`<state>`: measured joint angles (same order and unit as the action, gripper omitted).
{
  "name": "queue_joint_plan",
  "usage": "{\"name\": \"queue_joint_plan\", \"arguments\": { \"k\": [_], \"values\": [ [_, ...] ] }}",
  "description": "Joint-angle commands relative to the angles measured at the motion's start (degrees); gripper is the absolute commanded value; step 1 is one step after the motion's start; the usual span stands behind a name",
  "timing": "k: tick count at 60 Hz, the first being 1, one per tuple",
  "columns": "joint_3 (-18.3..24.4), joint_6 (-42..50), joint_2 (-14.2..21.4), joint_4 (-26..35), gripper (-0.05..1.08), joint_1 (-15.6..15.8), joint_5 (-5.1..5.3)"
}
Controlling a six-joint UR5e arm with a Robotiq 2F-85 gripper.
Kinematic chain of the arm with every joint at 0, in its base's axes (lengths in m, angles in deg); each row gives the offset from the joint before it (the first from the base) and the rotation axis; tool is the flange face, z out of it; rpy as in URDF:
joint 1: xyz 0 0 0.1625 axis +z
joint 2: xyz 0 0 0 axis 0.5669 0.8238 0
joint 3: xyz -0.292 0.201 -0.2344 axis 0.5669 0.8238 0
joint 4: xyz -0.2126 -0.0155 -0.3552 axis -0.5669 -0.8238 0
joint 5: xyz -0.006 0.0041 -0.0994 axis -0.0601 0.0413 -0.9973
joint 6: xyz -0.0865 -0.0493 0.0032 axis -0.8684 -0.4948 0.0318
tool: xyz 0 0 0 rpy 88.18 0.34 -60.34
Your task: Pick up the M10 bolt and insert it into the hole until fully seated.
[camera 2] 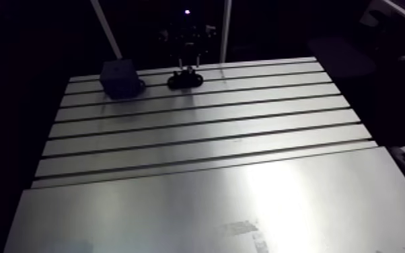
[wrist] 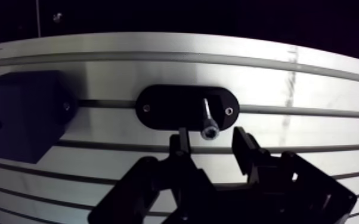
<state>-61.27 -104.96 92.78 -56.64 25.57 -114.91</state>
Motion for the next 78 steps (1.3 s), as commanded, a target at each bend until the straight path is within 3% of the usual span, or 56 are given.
{"name": "queue_joint_plan", "arguments": {
  "k": [1,40,78],
  "values": [
    [0.1,0.1,-0.6,0.0,0.5,0.0,-0.02],
    [0.3,0.1,-1.3,0.0,0.52,0.0,-0.03],
    [0.4,0.1,-1.3,0.1,0.62,0.0,-0.2]
  ]
}}
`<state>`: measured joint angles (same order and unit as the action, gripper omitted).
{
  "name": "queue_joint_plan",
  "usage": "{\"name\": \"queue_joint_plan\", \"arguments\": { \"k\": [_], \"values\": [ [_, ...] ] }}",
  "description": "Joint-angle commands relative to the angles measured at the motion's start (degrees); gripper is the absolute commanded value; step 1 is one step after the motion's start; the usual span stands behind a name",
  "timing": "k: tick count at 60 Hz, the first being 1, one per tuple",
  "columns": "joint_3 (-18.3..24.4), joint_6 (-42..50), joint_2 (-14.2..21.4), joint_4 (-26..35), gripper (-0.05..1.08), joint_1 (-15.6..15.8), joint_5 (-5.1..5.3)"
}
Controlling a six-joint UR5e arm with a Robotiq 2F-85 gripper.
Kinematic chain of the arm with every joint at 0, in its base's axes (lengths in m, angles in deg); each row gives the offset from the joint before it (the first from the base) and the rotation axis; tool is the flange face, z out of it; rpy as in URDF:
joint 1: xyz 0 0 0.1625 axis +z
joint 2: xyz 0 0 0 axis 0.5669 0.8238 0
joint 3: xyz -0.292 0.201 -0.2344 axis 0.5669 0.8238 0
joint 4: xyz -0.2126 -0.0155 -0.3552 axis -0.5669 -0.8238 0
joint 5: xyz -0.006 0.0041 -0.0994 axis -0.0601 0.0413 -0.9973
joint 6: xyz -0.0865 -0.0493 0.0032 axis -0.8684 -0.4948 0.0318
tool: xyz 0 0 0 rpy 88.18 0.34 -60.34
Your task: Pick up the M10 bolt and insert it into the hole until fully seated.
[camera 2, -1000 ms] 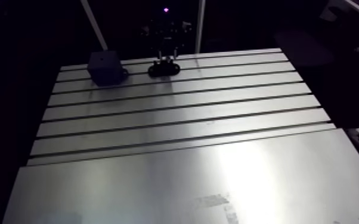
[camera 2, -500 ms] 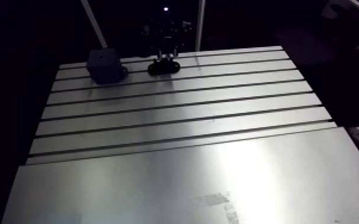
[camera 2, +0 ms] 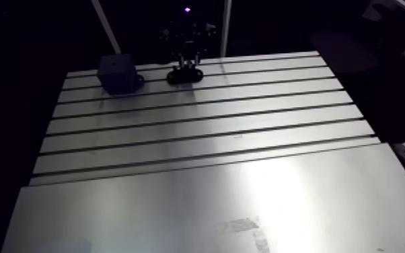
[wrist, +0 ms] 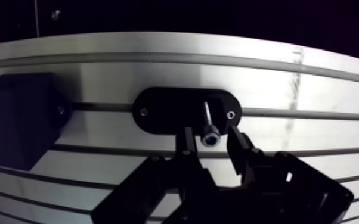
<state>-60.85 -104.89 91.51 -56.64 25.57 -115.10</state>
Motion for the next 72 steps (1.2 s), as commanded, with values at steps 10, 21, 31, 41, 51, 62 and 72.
{"name": "queue_joint_plan", "arguments": {
  "k": [10,21,31,41,51,62,72],
  "values": [
    [0.0,0.0,-0.3,0.1,0.63,0.0,-0.08],
    [0.0,0.0,-0.3,0.1,0.65,0.0,-0.02],
    [0.1,0.0,-0.3,0.1,0.69,0.0,-0.09],
    [0.2,0.0,-0.3,0.2,0.71,0.0,0.0],
    [0.3,0.1,-0.3,0.2,0.74,0.0,0.0],
    [0.6,0.1,0.1,0.2,0.78,0.0,0.26],
    [0.9,0.1,0.3,0.2,0.8,0.0,0.52]
  ]
}}
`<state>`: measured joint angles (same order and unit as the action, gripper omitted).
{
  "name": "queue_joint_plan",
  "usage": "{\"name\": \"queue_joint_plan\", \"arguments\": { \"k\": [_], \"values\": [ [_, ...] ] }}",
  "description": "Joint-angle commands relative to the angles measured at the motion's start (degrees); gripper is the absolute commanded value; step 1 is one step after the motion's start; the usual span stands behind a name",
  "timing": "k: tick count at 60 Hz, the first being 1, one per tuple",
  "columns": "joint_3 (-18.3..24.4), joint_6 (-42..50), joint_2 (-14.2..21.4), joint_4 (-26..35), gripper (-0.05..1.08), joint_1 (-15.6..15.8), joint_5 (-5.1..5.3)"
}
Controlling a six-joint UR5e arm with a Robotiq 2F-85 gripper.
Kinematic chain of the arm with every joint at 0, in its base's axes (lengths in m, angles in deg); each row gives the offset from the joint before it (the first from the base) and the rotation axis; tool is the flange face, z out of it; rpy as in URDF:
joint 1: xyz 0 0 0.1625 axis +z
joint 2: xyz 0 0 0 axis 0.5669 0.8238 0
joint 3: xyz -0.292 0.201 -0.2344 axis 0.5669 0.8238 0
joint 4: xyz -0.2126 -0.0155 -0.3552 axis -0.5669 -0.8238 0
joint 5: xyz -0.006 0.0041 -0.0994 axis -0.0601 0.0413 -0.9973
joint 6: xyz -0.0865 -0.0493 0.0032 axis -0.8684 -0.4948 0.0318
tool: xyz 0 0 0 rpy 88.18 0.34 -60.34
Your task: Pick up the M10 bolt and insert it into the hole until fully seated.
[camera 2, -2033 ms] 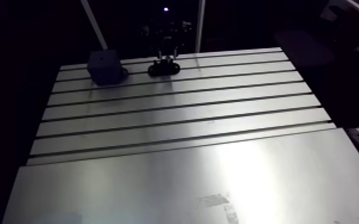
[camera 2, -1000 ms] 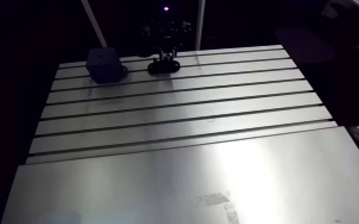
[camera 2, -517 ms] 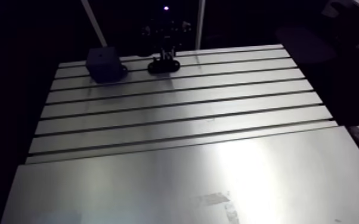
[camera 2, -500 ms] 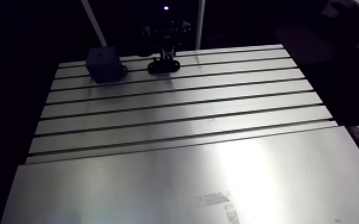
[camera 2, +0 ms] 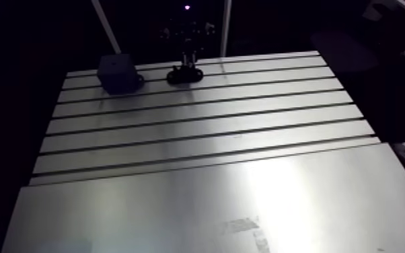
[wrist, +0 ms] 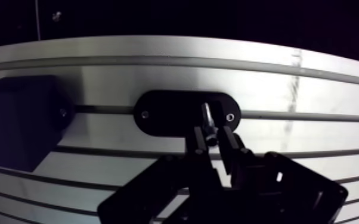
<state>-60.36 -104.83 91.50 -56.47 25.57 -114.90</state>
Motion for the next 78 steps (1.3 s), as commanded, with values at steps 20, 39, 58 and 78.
{"name": "queue_joint_plan", "arguments": {
  "k": [20,39,58,78],
  "values": [
    [2.2,0.0,0.8,0.2,0.9,0.2,0.14],
    [3.4,0.1,3.4,0.9,1.03,0.6,0.15],
    [11.1,3.2,5.5,15.2,1.07,2.0,0.14],
    [21.2,5.1,3.1,30.0,1.07,7.5,0.41]
  ]
}}
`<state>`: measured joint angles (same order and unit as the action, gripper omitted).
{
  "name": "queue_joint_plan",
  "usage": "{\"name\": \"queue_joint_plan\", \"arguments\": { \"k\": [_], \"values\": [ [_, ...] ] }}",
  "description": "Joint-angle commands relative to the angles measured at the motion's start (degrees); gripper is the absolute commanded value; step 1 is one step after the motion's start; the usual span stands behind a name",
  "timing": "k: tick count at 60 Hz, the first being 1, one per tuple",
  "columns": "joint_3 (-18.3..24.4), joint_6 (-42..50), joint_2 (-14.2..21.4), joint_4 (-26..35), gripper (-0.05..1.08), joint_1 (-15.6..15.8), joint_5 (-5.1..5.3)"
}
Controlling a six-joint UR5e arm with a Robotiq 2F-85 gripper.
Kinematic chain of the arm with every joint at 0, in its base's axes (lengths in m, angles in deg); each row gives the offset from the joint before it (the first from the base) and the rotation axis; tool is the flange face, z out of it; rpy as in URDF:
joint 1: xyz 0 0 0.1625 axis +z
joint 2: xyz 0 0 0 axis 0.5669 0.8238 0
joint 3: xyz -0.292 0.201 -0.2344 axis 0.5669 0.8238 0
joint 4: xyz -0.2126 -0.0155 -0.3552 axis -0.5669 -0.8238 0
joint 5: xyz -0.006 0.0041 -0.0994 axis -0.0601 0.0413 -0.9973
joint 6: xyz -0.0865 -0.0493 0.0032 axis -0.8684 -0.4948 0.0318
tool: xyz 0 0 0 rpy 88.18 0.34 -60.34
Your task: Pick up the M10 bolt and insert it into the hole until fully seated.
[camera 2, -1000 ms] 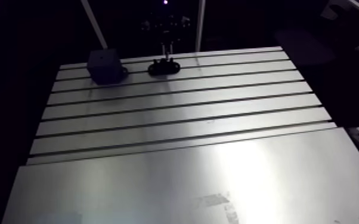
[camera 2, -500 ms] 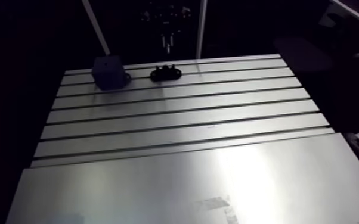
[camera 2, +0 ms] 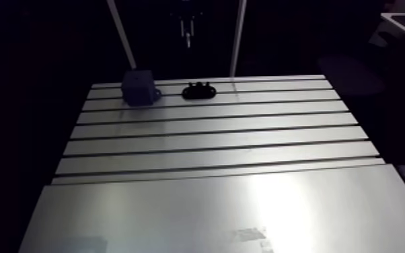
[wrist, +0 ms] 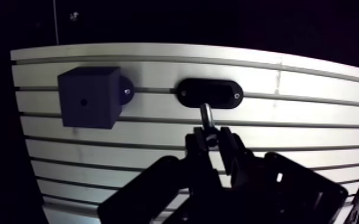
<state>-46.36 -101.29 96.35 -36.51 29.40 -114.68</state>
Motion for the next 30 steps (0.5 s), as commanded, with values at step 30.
{"name": "queue_joint_plan", "arguments": {
  "k": [30],
  "values": [
    [15.9,3.0,-8.3,18.1,1.07,9.6,0.36]
  ]
}}
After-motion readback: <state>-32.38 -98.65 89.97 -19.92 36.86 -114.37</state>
